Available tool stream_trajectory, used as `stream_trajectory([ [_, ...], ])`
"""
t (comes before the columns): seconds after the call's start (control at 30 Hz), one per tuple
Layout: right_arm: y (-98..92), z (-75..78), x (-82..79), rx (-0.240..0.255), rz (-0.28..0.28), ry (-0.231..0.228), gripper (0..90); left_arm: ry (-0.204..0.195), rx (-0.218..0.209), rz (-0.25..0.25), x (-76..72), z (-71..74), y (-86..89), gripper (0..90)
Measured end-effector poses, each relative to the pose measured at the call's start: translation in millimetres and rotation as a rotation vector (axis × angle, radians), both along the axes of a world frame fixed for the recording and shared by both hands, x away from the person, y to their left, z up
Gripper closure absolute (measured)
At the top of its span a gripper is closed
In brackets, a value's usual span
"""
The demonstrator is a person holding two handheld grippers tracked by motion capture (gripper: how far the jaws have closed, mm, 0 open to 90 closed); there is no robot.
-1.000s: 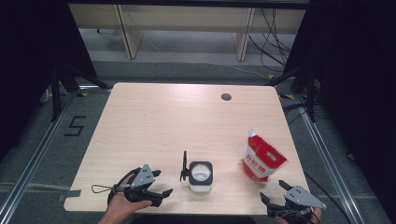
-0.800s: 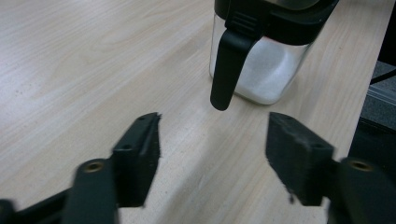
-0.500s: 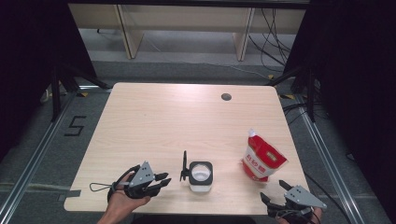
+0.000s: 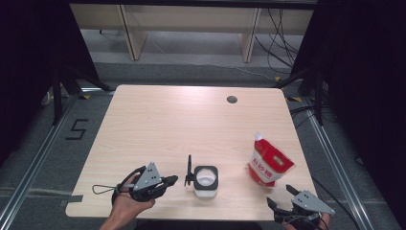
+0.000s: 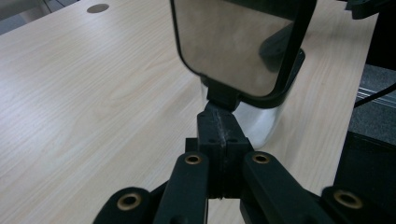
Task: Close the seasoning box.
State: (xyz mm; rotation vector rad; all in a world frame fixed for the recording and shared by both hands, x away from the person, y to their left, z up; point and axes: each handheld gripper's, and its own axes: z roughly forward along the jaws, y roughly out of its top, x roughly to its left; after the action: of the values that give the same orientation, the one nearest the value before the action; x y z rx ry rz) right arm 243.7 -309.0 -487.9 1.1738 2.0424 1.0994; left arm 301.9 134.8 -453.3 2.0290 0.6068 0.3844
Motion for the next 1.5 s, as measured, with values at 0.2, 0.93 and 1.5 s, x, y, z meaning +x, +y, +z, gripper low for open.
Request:
stream_trajectory([
  [0.2, 0.3, -0.1, 0.2, -0.001, 0.002, 0.001, 20.6, -0.016, -0.002, -0.022, 3.0, 7.2, -6.5, 89.3],
  [0.93, -0.3, 0.2, 0.5, -0.006, 0.000, -0.008, 20.7, -0.055, 0.018, -0.058, 9.2, 21.3, -25.7, 89.2],
  [1.5, -0.1, 0.3, 0.4, 0.001, 0.003, -0.005, 20.7, -0.049, 0.038, -0.093, 12.8, 19.3, -47.0, 89.2],
])
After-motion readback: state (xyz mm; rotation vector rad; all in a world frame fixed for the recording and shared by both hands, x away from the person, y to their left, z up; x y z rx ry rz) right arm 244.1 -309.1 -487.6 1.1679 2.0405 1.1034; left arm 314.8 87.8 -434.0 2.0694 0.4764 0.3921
